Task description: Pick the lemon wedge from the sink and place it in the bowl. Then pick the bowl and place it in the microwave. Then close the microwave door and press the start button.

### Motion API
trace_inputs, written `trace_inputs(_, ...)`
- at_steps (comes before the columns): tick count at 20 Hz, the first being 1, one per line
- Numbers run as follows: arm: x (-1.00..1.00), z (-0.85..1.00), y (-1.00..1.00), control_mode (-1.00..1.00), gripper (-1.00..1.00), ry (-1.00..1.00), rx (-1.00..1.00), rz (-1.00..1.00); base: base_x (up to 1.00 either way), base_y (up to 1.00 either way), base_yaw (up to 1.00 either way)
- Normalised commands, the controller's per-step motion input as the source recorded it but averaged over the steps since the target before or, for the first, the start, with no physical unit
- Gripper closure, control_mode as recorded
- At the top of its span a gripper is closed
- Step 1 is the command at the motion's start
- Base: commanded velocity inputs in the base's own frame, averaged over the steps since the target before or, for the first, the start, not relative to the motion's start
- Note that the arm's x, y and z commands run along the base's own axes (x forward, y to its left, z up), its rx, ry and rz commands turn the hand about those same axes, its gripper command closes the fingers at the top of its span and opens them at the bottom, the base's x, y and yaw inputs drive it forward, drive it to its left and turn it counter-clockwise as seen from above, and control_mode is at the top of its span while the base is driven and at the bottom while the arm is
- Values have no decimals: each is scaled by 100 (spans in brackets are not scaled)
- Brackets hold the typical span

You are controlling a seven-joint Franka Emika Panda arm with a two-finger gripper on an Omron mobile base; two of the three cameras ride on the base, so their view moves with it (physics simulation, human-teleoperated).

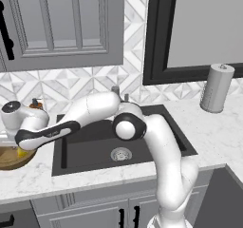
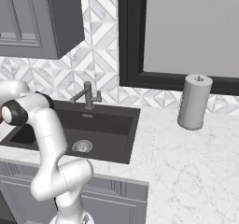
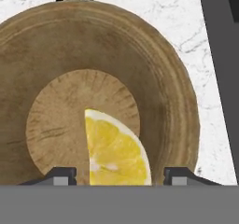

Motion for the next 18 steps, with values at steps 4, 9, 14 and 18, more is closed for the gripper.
trace_inputs(4, -5, 1, -13, -100, -100, 0, 4, -1, 0, 0, 0)
trace_inputs(9, -20, 22, -22, -100, -100, -1, 7, -1, 0, 0, 0)
trace_inputs(14, -31, 0, -48, -100, -100, -7, 12, -2, 0, 0, 0)
trace_inputs(18, -12, 0, -48, -100, -100, -1, 14, -1, 0, 0, 0)
